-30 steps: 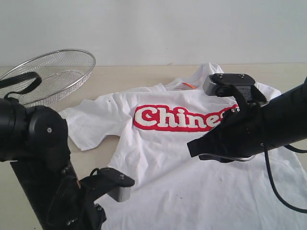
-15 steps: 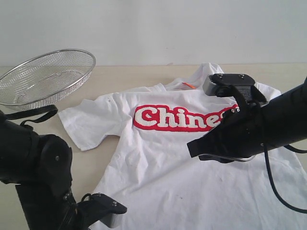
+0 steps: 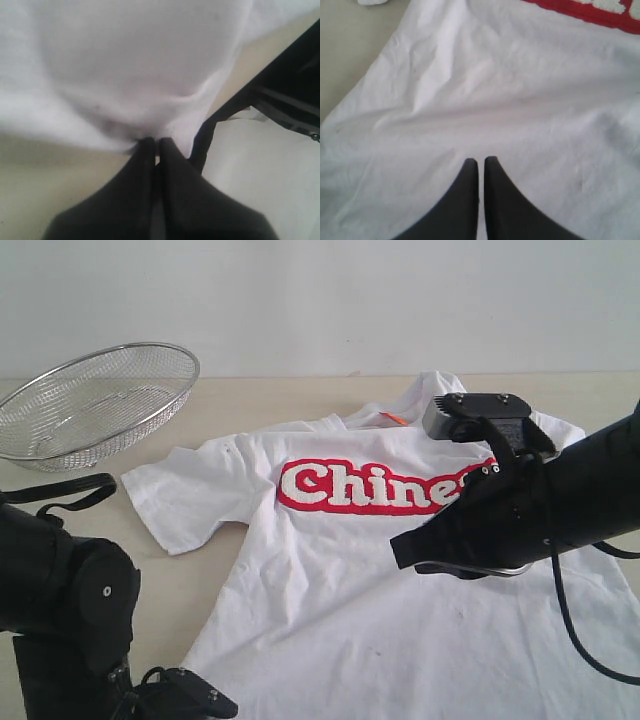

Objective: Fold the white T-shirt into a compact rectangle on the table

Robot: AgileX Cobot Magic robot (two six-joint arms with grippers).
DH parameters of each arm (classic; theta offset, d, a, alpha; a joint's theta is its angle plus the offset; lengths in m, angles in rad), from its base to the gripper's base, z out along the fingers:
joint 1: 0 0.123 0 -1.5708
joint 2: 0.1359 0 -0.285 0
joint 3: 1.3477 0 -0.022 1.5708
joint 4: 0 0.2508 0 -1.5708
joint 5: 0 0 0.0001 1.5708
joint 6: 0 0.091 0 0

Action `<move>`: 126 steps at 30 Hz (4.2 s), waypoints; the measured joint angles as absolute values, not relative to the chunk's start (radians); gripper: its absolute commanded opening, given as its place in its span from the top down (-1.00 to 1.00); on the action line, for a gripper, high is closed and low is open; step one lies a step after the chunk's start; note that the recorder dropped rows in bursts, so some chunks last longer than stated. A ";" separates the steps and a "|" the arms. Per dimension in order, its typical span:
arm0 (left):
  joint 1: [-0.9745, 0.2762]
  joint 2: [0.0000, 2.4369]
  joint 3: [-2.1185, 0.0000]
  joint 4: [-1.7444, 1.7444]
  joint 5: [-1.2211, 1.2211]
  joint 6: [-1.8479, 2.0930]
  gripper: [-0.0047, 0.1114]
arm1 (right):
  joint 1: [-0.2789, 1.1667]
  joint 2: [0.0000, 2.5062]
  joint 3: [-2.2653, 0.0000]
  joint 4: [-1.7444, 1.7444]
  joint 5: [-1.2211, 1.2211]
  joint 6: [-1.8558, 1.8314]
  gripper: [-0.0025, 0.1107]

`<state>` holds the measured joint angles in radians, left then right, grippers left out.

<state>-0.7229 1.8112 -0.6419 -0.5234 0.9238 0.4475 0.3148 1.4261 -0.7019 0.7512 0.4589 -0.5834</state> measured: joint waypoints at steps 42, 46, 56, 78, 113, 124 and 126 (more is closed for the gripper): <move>-0.728 1.762 -0.629 -0.576 0.829 0.454 0.84 | 0.315 1.426 -0.702 0.749 0.459 -0.594 0.96; -0.728 1.771 -0.607 -0.576 0.838 0.457 0.84 | 0.315 1.426 -0.702 0.749 0.459 -0.594 0.96; -0.728 1.771 -0.585 -0.564 0.853 0.447 0.84 | 0.315 1.426 -0.702 0.749 0.459 -0.594 0.96; -0.723 1.407 -0.687 -0.538 0.816 0.428 0.84 | 0.192 1.455 -0.850 0.726 0.447 -0.503 0.96; -0.317 2.444 -2.110 -0.449 0.819 0.550 0.84 | 0.032 2.285 -1.808 0.700 0.703 -0.544 0.96; -0.317 2.500 -2.151 -0.433 0.822 0.569 0.84 | 0.132 2.318 -1.812 0.720 0.624 -0.571 0.96; -0.317 2.500 -2.151 -0.433 0.822 0.569 0.84 | 0.133 2.318 -1.812 0.720 0.624 -0.573 0.96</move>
